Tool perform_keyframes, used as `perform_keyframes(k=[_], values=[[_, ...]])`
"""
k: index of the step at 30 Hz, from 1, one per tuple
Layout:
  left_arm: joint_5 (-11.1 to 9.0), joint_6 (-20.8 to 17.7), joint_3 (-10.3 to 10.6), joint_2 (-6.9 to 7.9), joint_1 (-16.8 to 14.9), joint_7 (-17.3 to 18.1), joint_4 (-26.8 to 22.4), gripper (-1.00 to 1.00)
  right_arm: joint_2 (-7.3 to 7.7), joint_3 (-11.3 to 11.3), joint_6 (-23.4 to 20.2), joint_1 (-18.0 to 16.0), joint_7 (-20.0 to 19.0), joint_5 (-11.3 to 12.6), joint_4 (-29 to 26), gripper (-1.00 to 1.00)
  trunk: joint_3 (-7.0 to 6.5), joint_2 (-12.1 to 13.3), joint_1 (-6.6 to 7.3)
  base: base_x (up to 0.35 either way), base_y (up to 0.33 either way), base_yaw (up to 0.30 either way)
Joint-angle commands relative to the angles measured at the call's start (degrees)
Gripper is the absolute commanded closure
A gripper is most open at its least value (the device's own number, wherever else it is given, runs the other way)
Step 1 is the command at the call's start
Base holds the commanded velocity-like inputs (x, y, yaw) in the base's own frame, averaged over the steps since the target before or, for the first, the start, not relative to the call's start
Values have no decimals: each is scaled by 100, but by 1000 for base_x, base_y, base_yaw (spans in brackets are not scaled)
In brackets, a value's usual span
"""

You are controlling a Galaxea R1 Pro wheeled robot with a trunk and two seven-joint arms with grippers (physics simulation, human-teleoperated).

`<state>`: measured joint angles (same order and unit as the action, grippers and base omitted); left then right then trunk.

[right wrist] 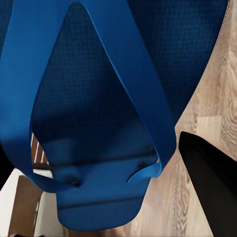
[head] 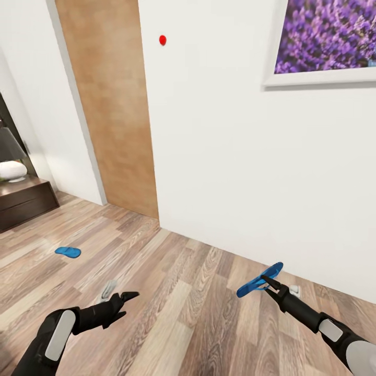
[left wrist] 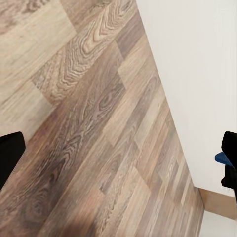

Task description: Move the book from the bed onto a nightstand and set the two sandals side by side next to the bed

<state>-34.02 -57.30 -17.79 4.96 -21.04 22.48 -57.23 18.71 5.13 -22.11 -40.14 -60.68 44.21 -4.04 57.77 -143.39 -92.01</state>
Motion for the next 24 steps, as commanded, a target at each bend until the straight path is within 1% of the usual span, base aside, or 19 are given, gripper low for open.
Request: perform_keyframes(k=[1, 9, 24], values=[[38, -27, -13, -1, -5, 45, 1, -100, 1, 58, -65, -2, -14, -12, -1, 100, 5, -2, 0, 117, -5, 139], [42, -27, -13, 4, -5, 45, 1, -100, 1, 58, -65, -2, -14, -17, -1, 100, 5, -2, 0, 93, -47, 139], [38, -27, -13, 9, -5, 45, 42, -100, 1, 52, -64, -2, -9, -17, -1, 100, 5, -2, 0, 13, -78, 139]])
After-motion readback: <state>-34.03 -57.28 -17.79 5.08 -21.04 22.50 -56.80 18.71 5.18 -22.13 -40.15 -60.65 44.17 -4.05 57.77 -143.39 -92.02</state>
